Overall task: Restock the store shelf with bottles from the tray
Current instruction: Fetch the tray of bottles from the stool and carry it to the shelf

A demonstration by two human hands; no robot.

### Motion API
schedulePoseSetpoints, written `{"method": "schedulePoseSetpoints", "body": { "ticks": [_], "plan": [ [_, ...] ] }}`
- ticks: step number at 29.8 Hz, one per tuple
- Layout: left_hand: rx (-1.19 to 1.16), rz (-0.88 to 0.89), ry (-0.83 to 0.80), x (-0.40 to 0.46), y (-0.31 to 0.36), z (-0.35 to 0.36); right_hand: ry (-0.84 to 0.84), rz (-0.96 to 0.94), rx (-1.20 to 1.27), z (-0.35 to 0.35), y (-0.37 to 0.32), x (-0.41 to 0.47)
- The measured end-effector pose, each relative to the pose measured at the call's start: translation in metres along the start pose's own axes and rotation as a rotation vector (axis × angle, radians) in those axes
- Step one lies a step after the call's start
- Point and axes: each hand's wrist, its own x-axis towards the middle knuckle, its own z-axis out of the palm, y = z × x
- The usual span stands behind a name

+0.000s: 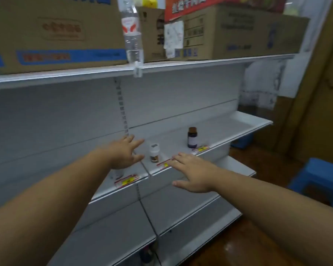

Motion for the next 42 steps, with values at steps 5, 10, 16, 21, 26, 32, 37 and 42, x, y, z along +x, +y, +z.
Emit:
{"method": "schedulePoseSetpoints", "body": {
  "ticks": [5, 10, 16, 21, 26, 32, 37, 42],
  "plan": [
    [-0.038, 0.123, 0.032, 0.059, 0.095, -0.007, 0.062, 0.11, 0.004, 0.004, 0.072, -0.048],
    [0.018, 0.305, 0.063, 0.126, 0.214, -0.017, 0.066, 0.318, -0.034, 0.011, 0.17, -0.129],
    [0.03, 0.508, 0.053, 0.193, 0.368, -0.018, 0.056, 0.568, 0.07, 0.027, 0.25, -0.239],
    [0.095, 0.756, 0.03, 0.245, 0.506, -0.001, 0.022, 0.859, 0.169, 0.049, 0.308, -0.34],
    [0.118, 0.926, 0.09, 0.291, 0.653, 0.005, -0.03, 1.061, 0.139, 0.06, 0.377, -0.416],
    [0.12, 1.177, 0.031, 0.346, 0.807, 0.008, -0.049, 1.298, 0.222, 0.071, 0.461, -0.479],
    [0.161, 1.294, -0.04, 0.379, 0.905, 0.033, -0.02, 1.438, 0.279, 0.089, 0.515, -0.531],
    [0.177, 1.345, -0.072, 0.401, 0.997, 0.066, -0.022, 1.472, 0.321, 0.118, 0.577, -0.598]
  ]
}}
